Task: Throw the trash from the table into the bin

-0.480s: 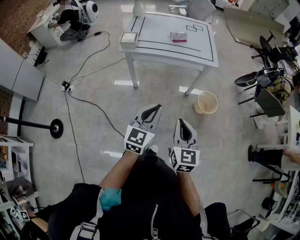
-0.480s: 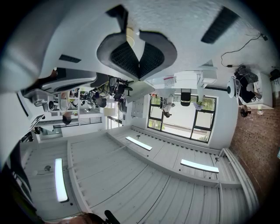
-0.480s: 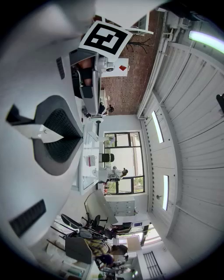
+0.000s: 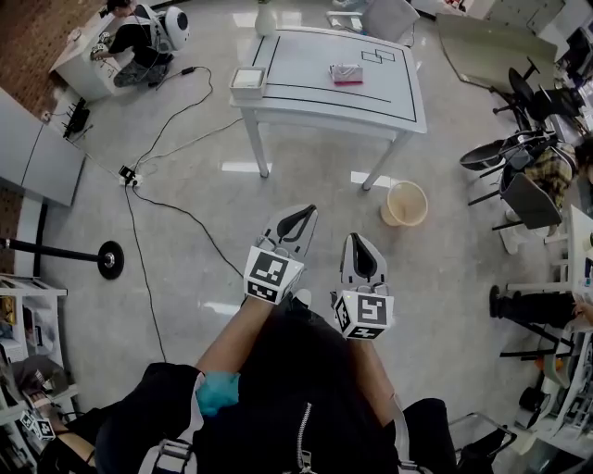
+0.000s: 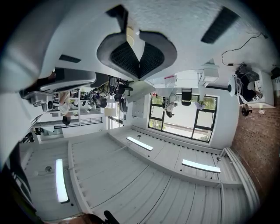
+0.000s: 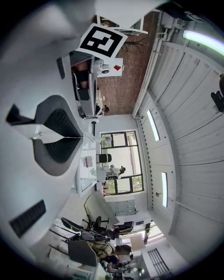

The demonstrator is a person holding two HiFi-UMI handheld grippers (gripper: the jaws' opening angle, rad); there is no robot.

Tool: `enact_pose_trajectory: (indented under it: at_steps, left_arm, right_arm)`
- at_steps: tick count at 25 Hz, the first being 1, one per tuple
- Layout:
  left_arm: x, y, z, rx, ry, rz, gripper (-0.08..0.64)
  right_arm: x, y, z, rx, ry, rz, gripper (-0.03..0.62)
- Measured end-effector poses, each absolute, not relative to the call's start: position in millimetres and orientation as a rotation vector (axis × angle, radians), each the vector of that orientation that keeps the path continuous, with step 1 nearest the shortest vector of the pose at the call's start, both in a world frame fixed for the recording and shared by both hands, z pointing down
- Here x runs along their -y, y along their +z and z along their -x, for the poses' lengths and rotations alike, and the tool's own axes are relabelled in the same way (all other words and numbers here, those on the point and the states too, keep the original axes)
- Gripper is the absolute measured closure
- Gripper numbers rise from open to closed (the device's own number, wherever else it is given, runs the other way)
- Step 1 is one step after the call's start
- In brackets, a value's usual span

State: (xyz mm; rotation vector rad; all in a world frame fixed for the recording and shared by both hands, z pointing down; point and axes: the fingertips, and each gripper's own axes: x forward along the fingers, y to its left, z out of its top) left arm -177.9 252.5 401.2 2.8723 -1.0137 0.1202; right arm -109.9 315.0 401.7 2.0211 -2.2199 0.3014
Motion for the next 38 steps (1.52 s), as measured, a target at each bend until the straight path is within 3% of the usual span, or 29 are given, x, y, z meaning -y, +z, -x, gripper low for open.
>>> enact_pose_trajectory:
  at_steps: [38]
  left_arm:
    - [-237,428,169,1.036,0.178,-2.804,0.552]
  right_arm:
    - [-293,423,110,2.2,0.349,-1.939,0.581]
